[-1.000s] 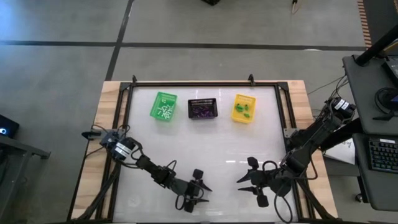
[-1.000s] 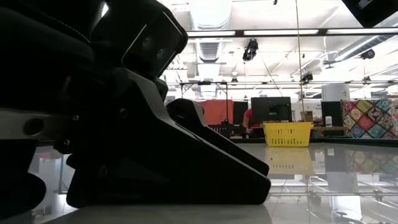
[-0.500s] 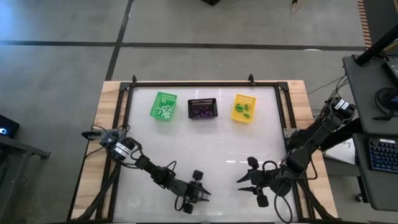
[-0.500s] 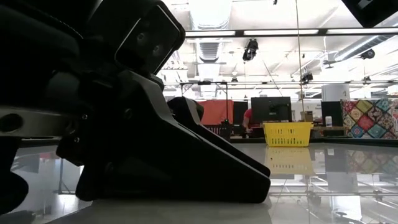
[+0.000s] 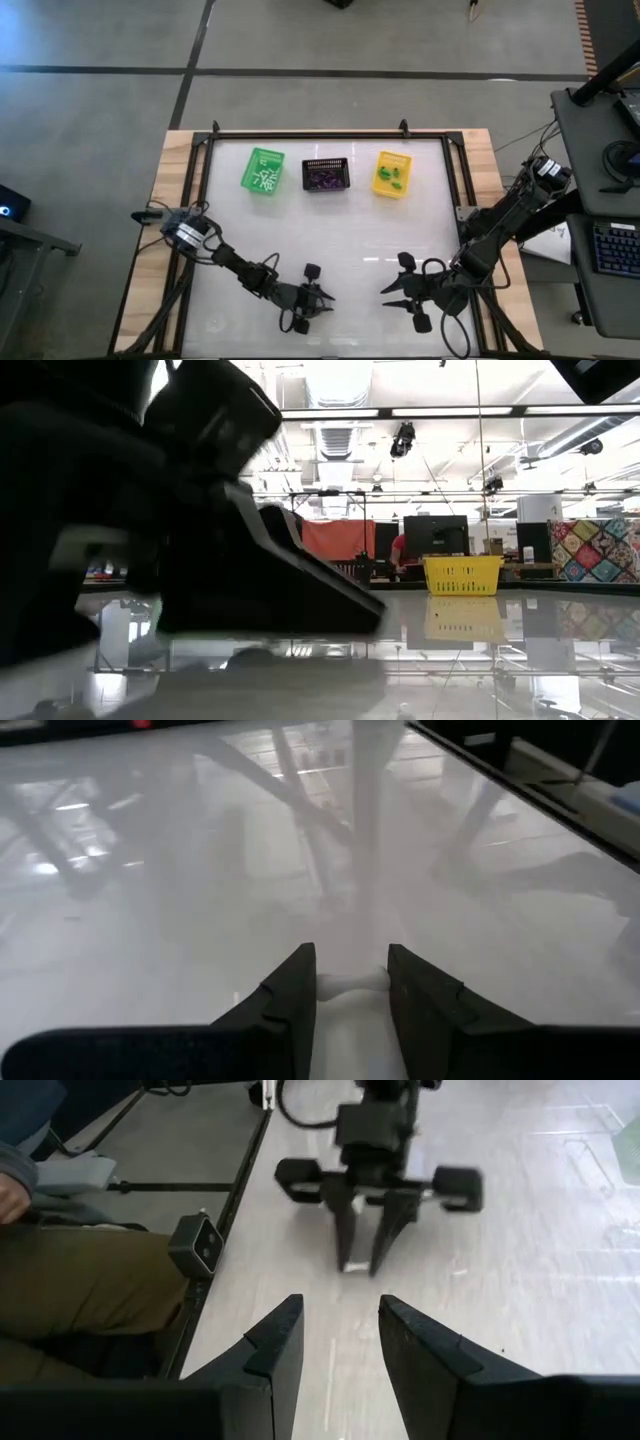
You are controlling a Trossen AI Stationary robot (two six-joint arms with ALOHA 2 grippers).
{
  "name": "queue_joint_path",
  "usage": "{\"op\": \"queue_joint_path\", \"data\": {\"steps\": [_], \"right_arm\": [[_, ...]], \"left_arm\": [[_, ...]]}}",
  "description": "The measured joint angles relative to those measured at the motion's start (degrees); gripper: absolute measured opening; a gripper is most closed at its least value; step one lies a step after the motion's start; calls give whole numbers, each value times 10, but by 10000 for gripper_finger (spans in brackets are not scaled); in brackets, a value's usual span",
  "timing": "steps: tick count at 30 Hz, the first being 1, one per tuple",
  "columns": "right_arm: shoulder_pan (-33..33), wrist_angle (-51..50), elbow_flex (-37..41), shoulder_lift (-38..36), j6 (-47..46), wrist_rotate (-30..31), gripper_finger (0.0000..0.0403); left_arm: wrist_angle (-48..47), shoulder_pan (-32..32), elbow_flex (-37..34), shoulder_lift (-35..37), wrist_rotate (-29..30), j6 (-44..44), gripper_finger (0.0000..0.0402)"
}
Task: Sort Halloween decoration
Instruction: Put the white bone toy into the green basket
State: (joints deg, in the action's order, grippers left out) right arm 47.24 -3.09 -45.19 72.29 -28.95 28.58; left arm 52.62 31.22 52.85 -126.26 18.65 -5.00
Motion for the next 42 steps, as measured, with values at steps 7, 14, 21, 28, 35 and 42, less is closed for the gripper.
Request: {"op": "queue_joint_path", "data": {"steps": [7,14,21,28,35,42], "right_arm": [[0,1,0,0,2,2,123],[0,3,0,0,12,31,123],[0,4,0,0,15,58,123],[-5,4,0,0,19,62,123],[-18,4,0,0,25,66,123],[-19,4,0,0,26,66,123]], "left_arm": [[7,-3,-109,130,97,-30,86],[-31,-13,-219,311,277,-66,85],[-223,-104,-264,484,356,-122,84],[-465,-310,-256,590,219,-148,84],[-511,-535,-253,599,17,-136,84],[-512,-588,-242,573,-5,-127,115]]}}
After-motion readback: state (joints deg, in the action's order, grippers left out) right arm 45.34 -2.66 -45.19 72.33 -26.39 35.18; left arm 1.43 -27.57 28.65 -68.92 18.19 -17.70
